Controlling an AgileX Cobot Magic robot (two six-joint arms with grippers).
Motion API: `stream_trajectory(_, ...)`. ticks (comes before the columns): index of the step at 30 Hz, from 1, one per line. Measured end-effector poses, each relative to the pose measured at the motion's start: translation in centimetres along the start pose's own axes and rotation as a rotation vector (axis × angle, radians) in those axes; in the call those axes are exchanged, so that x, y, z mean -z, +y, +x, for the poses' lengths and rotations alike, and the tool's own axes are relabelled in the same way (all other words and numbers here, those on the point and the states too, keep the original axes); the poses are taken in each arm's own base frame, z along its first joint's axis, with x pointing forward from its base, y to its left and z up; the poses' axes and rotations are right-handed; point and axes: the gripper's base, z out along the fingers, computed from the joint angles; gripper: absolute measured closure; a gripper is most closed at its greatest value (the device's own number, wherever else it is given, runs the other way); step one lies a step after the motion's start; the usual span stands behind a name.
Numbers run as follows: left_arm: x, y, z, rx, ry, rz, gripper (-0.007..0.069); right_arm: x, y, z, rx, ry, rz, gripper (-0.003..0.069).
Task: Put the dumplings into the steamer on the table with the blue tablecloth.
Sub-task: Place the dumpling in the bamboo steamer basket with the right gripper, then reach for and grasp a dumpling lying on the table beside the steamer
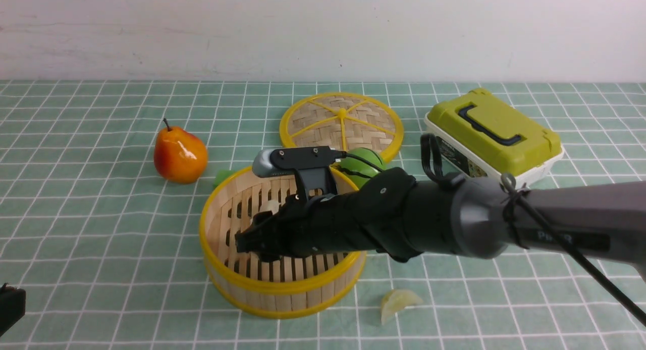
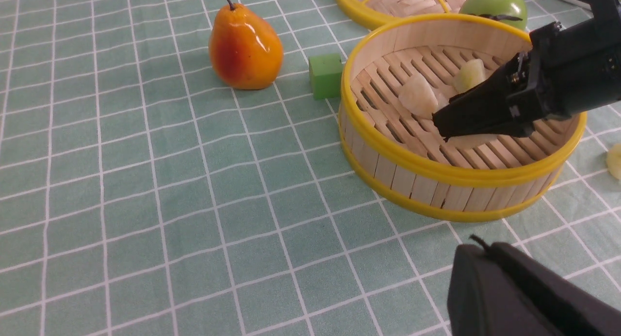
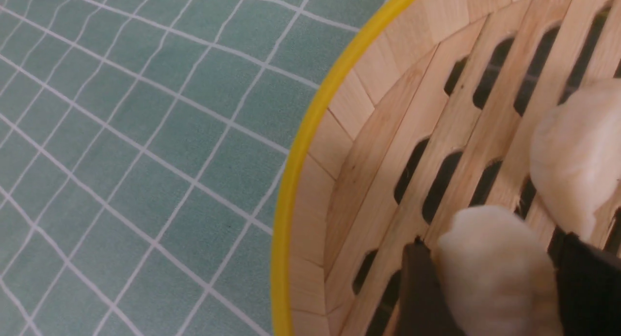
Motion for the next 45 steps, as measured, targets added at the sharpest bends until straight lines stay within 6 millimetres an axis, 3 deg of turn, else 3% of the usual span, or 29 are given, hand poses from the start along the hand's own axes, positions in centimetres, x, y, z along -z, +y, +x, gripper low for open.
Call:
stream_trajectory(5, 0.0, 0.0, 0.0, 0.008, 0.000, 0.000, 0.0638, -0.1, -0.2, 0.0, 0.007, -0.012, 0.017, 0.0178)
stream_trajectory(10, 0.0, 0.0, 0.0, 0.024, 0.001, 0.000, 0.0638, 1.5, 0.0, -1.7, 0.059, -0.070, 0.019, 0.0169)
stream_trajectory(11, 0.0, 0.0, 0.0, 0.026, 0.002, 0.000, 0.0638, 3.1, 0.4, -2.9, 0.113, -0.098, -0.004, 0.0169)
stream_trajectory(12, 0.0, 0.0, 0.0, 0.026, 0.002, 0.000, 0.0638, 3.4, 0.4, -3.2, 0.122, -0.106, -0.004, 0.0169)
stream_trajectory(14, 0.0, 0.0, 0.0, 0.027, 0.002, 0.000, 0.0638, 7.6, 0.7, -5.9, 0.263, -0.154, -0.064, 0.0169)
stream_trajectory(17, 0.0, 0.0, 0.0, 0.027, 0.000, 0.001, 0.0638, 12.1, 0.5, -7.8, 0.427, -0.153, -0.124, 0.0169)
stream_trajectory(19, 0.0, 0.0, 0.0, 0.027, -0.001, 0.001, 0.0638, 14.6, -0.5, -8.0, 0.542, -0.075, -0.157, 0.0169)
stream_trajectory(20, 0.0, 0.0, 0.0, 0.027, -0.001, 0.001, 0.0638, 14.7, -0.4, -8.0, 0.543, -0.078, -0.157, 0.0169)
stream_trajectory(22, 0.0, 0.0, -0.1, 0.027, -0.008, 0.003, 0.0638, 15.7, -2.2, -6.9, 0.652, 0.099, -0.186, 0.0168)
stream_trajectory(26, 0.0, -0.1, -0.2, 0.027, -0.022, 0.008, 0.0638, 14.9, -5.0, -4.7, 0.777, 0.376, -0.174, 0.0168)
stream_trajectory(33, -0.7, -0.2, 0.7, 0.017, -0.021, 0.017, 0.0638, 8.9, -8.9, -1.5, 0.891, 0.603, -0.078, 0.0168)
stream_trajectory(40, -1.3, -0.4, 1.3, 0.010, -0.041, 0.033, 0.0638, 5.9, -8.1, 0.6, 0.995, 0.661, -0.103, 0.0176)
stream_trajectory(45, -1.3, -0.4, 1.2, 0.010, -0.049, 0.036, 0.0638, 5.0, -8.1, 1.5, 1.065, 0.698, -0.132, 0.0272)
